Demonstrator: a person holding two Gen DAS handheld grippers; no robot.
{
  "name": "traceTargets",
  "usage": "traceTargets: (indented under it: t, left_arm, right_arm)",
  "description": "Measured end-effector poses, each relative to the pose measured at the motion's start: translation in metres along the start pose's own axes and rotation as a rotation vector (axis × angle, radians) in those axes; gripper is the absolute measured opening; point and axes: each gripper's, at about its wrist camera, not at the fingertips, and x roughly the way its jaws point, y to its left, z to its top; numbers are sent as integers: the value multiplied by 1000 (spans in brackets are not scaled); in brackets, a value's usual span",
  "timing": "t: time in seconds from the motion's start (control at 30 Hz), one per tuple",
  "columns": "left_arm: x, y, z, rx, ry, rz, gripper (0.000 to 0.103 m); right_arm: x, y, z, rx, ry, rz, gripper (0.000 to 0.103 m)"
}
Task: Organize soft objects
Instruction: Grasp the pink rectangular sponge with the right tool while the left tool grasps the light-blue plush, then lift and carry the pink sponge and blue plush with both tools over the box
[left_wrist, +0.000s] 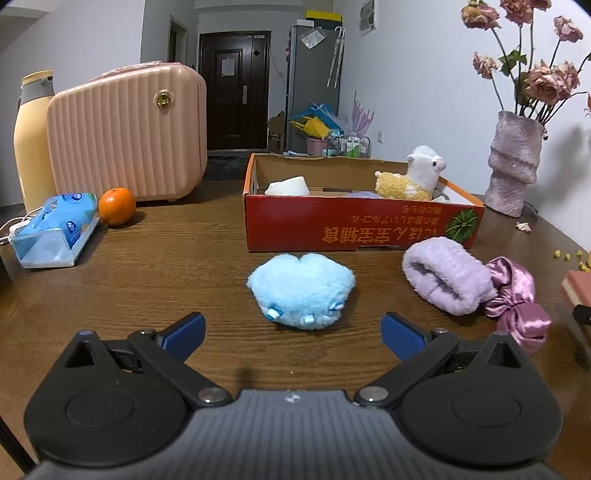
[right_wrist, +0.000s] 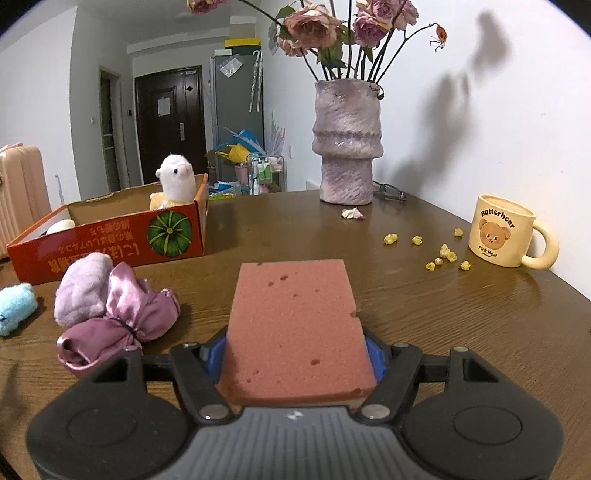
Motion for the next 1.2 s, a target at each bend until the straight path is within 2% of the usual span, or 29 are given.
traceTargets:
  t: [0.57,0.73,1.0,1.1,1.17,1.2]
  left_arm:
    - [79,3,23,12,124,-9,103]
    - [90,2,24,31,147,7,103]
    - [102,6,26,21,184,-13,102]
    - [100,5,26,28,175,-23,93]
    - [98,2,25,45,164,-18,80]
    - [97,2,25,52,158,-11,78]
  right_arm:
    - [9,-3,4,49,1,-15,69]
    - [19,2,8,58,15,-21,69]
    - [33,11,14,82,22,-68,69]
    - [36,14,16,89,23,-81,69]
    - [37,16,16,86,21,-91,69]
    - [37,17,17,84,19,-96,69]
